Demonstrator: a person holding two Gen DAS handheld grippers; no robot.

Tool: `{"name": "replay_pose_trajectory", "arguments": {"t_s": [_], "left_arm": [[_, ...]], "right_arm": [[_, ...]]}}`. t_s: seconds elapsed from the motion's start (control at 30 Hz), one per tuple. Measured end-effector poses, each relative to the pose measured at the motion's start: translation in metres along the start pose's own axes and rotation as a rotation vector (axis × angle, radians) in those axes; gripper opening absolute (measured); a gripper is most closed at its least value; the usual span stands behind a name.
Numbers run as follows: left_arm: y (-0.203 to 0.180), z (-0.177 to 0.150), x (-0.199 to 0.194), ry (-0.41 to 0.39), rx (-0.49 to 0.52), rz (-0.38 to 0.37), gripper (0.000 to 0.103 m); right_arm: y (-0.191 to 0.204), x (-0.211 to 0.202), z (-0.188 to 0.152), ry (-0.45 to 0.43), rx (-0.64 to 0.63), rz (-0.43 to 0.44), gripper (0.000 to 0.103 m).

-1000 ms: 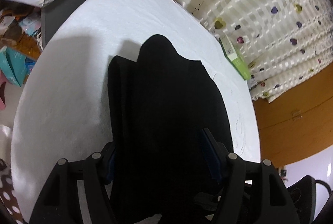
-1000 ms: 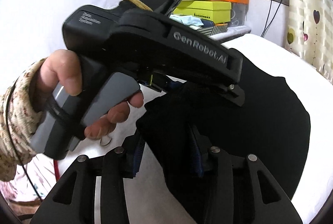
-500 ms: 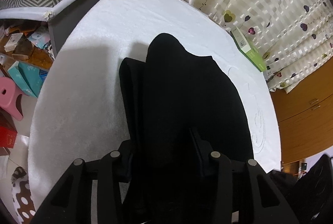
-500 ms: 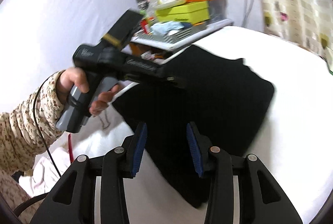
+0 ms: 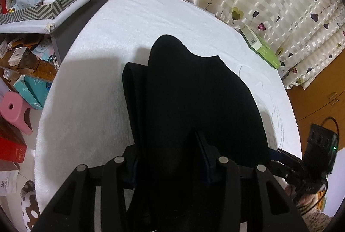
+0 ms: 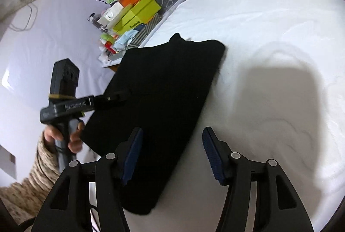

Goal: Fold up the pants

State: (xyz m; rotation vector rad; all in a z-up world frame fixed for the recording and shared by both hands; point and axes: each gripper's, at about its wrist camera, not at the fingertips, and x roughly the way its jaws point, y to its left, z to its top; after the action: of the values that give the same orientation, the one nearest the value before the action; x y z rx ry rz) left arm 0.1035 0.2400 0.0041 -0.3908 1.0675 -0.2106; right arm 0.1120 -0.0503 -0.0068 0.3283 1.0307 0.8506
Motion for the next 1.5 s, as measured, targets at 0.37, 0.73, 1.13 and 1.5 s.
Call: {"name": "replay_pose_trajectory", "arguments": {"t_s": [0.37,0.73,1.13,1.5], "left_arm": [[0.002,0.000,0.000,-0.001,0.014,-0.020,0.046],[0.003,0.000,0.001,-0.006,0.021,-0.034,0.046],[-0.019,-0.001,-0.001,-0.030,0.063,0.088,0.038],[-0.058,0.004,-0.020,-0.078,0.103,0.103,0.023]], "right_arm": [[0.002,0.021,0.016,0.008,0.016,0.080,0.060],[0.008,0.036,0.024,0.013,0.028,0.060,0.055],[0.033,0.026,0.020,-0.053,-0.115,-0.103,0.023],[0.050,-0.021,0.023,-0.171,-0.186,-0.123,0.020]]}}
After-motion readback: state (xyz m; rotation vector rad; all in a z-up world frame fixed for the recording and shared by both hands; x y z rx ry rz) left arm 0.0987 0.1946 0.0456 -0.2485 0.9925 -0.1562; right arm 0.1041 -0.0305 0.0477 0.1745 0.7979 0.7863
